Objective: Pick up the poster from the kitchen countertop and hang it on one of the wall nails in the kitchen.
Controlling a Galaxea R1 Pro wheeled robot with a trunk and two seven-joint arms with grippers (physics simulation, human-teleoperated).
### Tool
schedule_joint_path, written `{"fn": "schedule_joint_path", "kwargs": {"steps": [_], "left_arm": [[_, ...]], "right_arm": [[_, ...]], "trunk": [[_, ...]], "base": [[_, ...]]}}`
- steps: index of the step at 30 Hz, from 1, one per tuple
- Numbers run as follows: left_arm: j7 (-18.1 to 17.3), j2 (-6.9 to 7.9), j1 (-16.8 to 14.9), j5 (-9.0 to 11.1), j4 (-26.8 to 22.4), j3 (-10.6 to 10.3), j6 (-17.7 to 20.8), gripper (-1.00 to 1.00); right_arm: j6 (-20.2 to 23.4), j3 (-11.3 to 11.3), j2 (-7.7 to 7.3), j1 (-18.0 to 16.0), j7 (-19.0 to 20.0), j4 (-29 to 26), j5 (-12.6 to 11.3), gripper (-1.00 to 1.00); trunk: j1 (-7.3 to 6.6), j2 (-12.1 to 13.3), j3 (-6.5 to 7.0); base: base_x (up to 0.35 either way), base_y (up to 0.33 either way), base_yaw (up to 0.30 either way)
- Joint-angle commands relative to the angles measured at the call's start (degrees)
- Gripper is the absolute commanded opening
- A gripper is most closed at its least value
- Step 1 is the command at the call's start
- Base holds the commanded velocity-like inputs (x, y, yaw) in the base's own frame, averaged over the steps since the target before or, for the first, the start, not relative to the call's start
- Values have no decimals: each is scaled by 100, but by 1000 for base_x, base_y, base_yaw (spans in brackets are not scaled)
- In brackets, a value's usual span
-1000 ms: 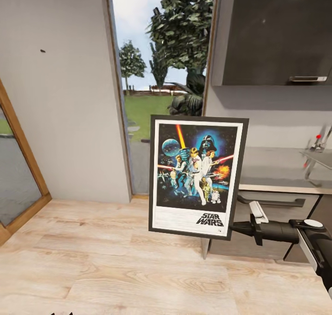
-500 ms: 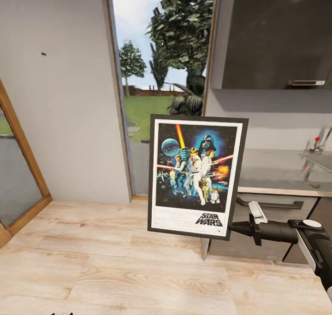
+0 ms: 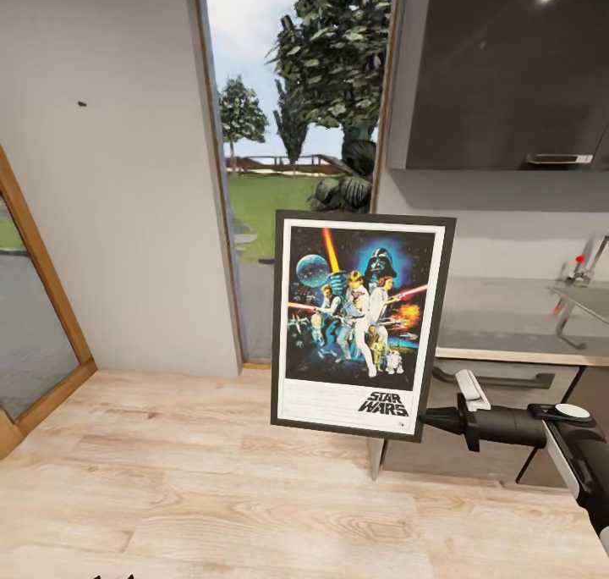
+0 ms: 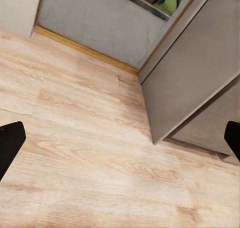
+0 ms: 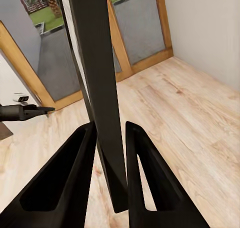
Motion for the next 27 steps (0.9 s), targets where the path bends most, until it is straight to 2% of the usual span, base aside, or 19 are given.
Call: {"fn": "schedule_joint_path", "kwargs": {"steps": [1, 27], "left_arm": [[-19, 1, -5, 18, 5, -13, -21, 100], [-19, 1, -5, 18, 5, -26, -21, 100]], "right_arm": [[78, 0, -1, -4, 30, 1, -12, -100], [78, 0, -1, 3, 36, 1, -12, -100]], "trunk": [[-22, 37, 11], [-593, 1079, 478]], "base": [[0, 0, 0], [0, 0, 0]]}}
